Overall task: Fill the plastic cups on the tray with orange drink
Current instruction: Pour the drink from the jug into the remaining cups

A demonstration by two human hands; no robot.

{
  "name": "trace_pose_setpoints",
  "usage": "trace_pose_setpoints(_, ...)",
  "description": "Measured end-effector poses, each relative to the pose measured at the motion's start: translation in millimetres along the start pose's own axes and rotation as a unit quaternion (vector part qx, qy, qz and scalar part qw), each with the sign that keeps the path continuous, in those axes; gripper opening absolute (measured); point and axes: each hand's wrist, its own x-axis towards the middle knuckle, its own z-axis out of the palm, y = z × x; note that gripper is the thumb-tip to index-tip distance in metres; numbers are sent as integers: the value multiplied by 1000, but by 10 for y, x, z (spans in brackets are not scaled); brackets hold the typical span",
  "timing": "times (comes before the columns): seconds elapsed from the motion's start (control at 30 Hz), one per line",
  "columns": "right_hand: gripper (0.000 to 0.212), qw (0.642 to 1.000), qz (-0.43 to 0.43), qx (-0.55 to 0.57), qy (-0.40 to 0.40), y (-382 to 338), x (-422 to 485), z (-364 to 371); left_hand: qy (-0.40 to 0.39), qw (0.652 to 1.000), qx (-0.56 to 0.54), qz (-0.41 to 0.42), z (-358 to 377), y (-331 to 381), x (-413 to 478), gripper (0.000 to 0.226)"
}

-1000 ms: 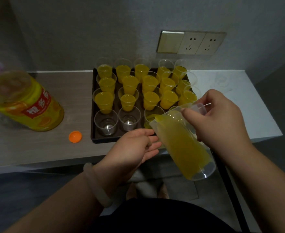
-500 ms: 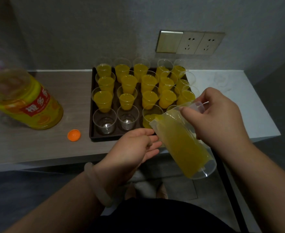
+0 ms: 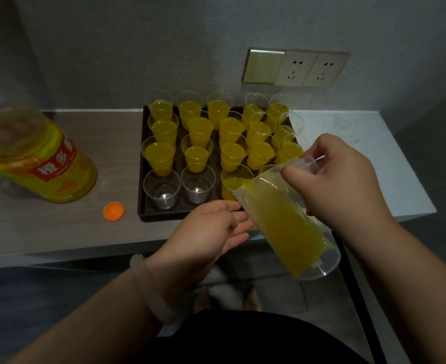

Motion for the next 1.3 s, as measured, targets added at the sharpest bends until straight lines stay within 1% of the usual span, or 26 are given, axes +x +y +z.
trace_pose_setpoints(0.3,23,1000,-6,-2,-4,-34,1,-5,1,1000,-15,-5,-12,12,-8,56)
trace_pose_setpoints(0.87,26,1000,-7,-5,7,-34,-5,8,-8,1000,-8,7,-46,12,-24,54)
trace_pose_setpoints(1.17,24,999,-2,28,28,6,-109,-3,-9,1000,-3,18,-85,16,-49,53)
trace_pose_setpoints(1.3,23,998,-16,51,40,30,-176,27,-10,1000,-2,21,-105,38,-73,53)
